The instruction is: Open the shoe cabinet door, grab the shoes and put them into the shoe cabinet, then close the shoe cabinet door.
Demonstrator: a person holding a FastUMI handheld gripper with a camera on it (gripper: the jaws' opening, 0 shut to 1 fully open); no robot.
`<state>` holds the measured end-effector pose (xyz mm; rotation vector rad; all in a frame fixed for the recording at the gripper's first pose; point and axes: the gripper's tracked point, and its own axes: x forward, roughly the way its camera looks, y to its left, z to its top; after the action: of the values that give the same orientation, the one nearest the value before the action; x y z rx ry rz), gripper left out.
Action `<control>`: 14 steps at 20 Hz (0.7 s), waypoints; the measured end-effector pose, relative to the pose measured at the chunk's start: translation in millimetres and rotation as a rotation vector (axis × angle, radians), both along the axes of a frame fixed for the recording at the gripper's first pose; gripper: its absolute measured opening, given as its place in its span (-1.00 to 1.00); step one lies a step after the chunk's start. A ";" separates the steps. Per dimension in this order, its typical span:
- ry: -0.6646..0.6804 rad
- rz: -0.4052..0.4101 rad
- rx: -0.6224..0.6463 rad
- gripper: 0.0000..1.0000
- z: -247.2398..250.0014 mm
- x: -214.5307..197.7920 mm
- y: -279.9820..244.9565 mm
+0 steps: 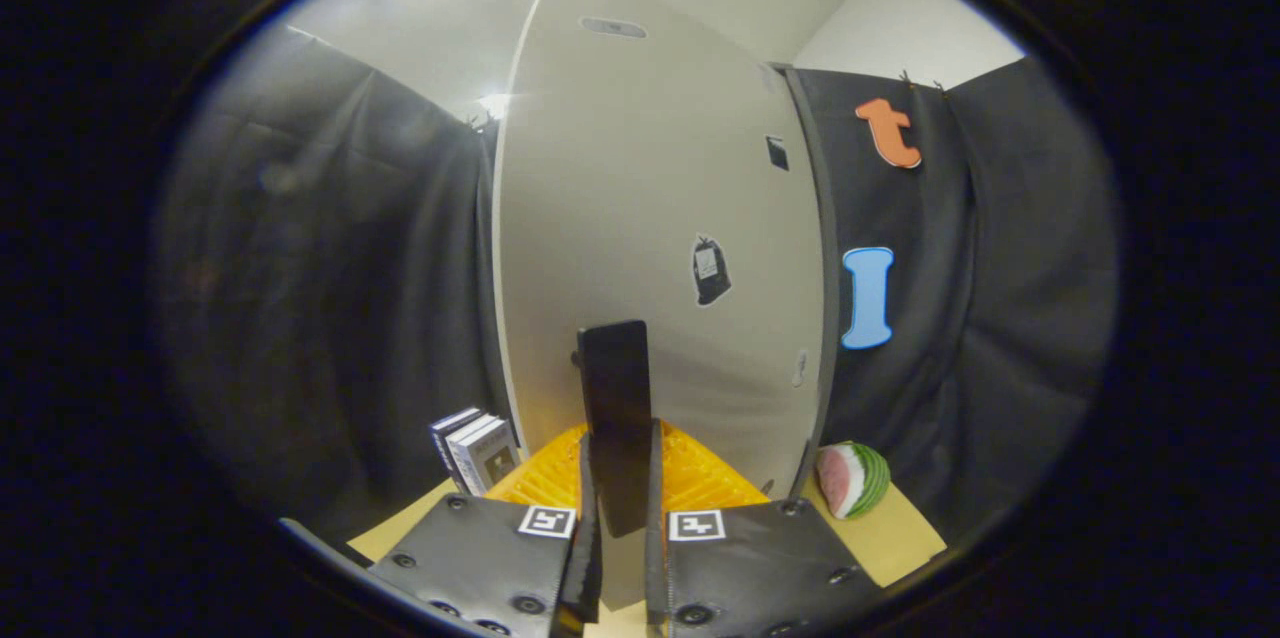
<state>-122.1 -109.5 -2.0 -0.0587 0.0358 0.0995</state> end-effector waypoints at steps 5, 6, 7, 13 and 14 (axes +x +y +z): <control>-0.020 -0.062 -0.012 -0.62 9.2 -32.8 -49.2; -0.027 -0.086 -0.018 -0.62 11.4 -37.5 -61.6; -0.032 -0.110 -0.026 -0.62 13.8 -41.4 -71.6; -0.025 -0.223 -0.008 -0.65 19.2 -48.7 -125.9; -0.028 -0.236 -0.009 -0.65 20.1 -49.1 -137.5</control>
<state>-171.1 -247.0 18.1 -0.0645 0.0154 -0.1374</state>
